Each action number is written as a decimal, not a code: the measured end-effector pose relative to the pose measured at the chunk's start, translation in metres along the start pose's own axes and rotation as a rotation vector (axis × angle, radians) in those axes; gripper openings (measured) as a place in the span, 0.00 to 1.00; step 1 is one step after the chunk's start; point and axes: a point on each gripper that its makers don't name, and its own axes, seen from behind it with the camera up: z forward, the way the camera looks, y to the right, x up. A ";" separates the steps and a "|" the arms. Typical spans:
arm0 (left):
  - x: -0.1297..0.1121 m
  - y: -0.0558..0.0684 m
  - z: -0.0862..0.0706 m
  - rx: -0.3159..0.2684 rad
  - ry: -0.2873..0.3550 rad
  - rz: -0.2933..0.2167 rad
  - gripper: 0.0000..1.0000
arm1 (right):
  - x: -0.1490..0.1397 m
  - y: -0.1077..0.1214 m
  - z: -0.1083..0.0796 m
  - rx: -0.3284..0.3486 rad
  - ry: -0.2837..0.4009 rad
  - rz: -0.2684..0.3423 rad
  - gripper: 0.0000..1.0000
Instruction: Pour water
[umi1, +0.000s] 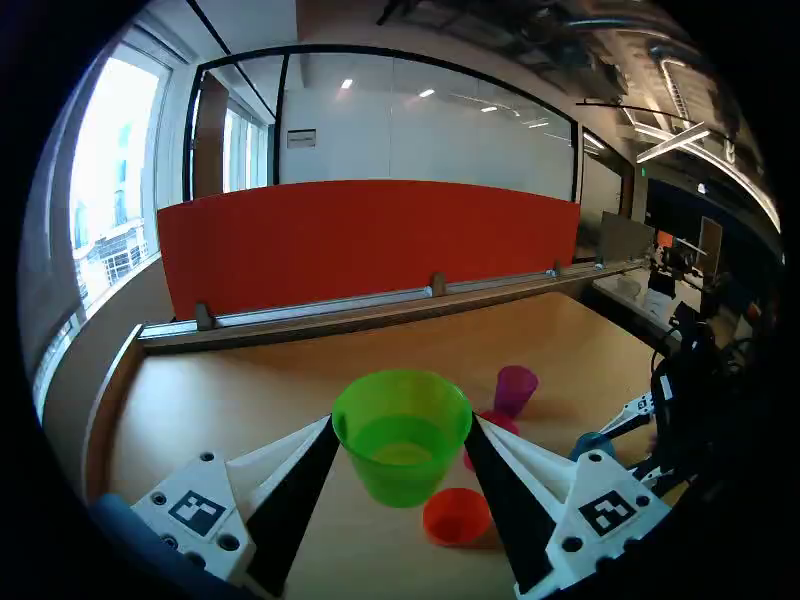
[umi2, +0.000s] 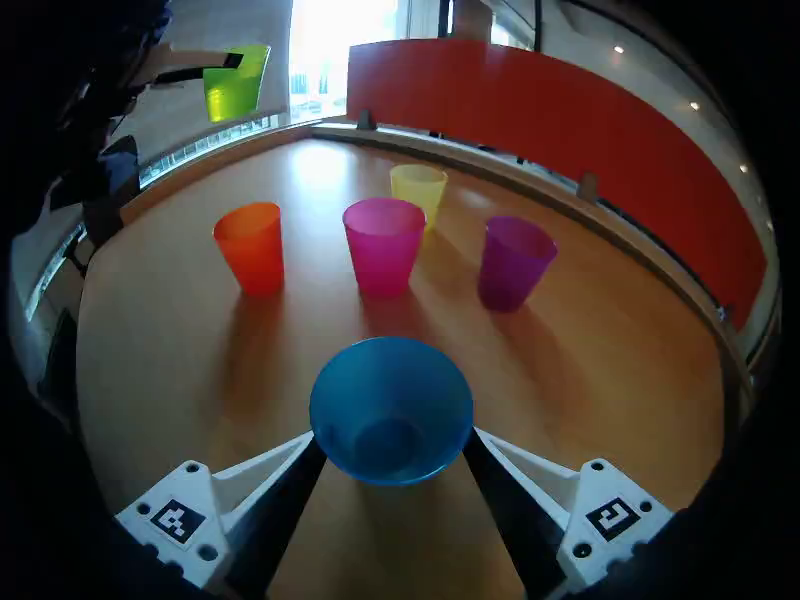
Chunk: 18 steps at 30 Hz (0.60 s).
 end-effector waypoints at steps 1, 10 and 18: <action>-0.001 -0.001 0.002 -0.004 -0.001 0.000 0.87 | 0.000 0.000 -0.001 -0.002 -0.002 0.001 1.00; -0.015 -0.008 0.028 -0.031 -0.006 0.004 0.87 | -0.008 0.001 -0.017 -0.012 -0.022 0.011 1.00; -0.029 -0.012 0.056 -0.054 -0.005 -0.025 0.87 | -0.024 -0.002 -0.040 -0.026 -0.053 0.051 1.00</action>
